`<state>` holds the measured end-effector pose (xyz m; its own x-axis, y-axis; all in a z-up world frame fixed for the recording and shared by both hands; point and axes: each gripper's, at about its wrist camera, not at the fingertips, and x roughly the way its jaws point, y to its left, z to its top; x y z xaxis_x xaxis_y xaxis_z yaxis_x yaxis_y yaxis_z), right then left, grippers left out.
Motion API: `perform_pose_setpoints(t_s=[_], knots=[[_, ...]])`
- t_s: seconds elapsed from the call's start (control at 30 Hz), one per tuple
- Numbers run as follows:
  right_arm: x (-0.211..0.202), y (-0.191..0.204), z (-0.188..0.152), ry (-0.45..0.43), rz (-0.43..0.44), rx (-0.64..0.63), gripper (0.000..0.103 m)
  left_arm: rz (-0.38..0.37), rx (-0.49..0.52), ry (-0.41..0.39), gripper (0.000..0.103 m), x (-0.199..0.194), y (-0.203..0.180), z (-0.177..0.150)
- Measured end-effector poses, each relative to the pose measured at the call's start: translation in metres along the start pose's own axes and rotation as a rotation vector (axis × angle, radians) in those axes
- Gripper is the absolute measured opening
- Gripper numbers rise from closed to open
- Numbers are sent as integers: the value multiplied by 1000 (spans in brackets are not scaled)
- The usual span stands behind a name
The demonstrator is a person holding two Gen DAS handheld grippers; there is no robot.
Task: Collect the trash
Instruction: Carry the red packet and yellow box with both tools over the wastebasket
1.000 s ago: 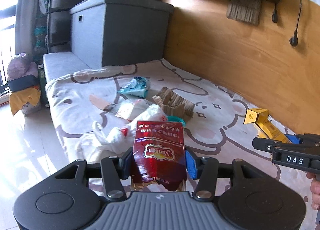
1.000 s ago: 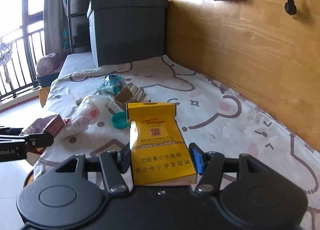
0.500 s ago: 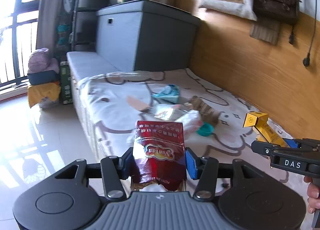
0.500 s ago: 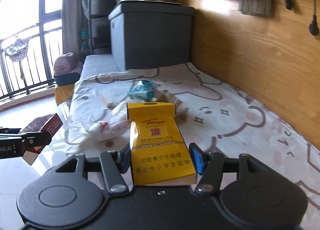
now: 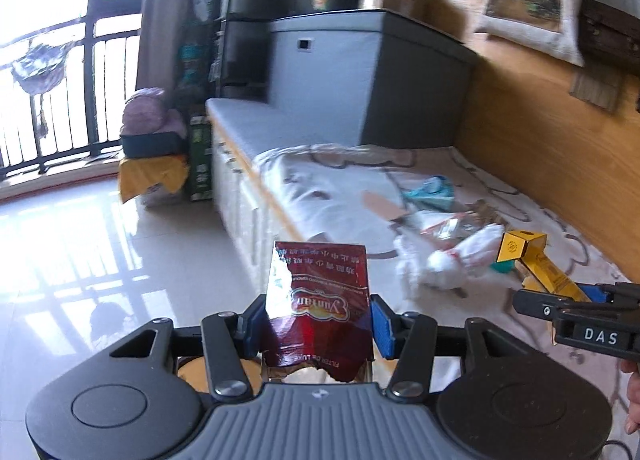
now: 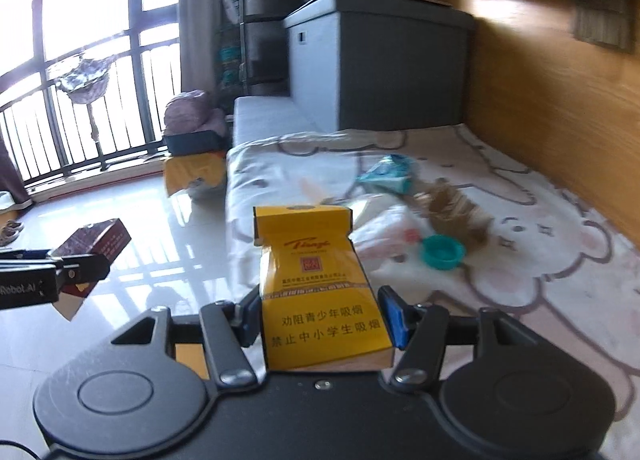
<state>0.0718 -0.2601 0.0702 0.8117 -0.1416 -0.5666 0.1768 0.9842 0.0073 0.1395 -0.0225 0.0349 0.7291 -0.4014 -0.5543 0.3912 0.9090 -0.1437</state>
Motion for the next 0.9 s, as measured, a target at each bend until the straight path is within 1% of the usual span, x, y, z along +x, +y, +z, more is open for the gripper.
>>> perform_pose_setpoints(t_s=[0.2,0.37,0.5,0.67,0.8,0.9], knots=[[23,42,-3,36,66,-14,60,55,-52,37,53,10,41,-14],[52,77,-10,91,116,-18,60,95,-96,78,53,21,71,-31],[81,103,-21,146,149,-32,60,131,-136,119,53,36,97,-46],[122,134,-43,226,169,-51,60,163,-183,179,53,58,125,-68],[152,150,-57,276,206,-65,60,178,-212,227,53,79,143,-84],[179,156,-65,327,224,-43,60,179,-230,258,53,96,155,-96]])
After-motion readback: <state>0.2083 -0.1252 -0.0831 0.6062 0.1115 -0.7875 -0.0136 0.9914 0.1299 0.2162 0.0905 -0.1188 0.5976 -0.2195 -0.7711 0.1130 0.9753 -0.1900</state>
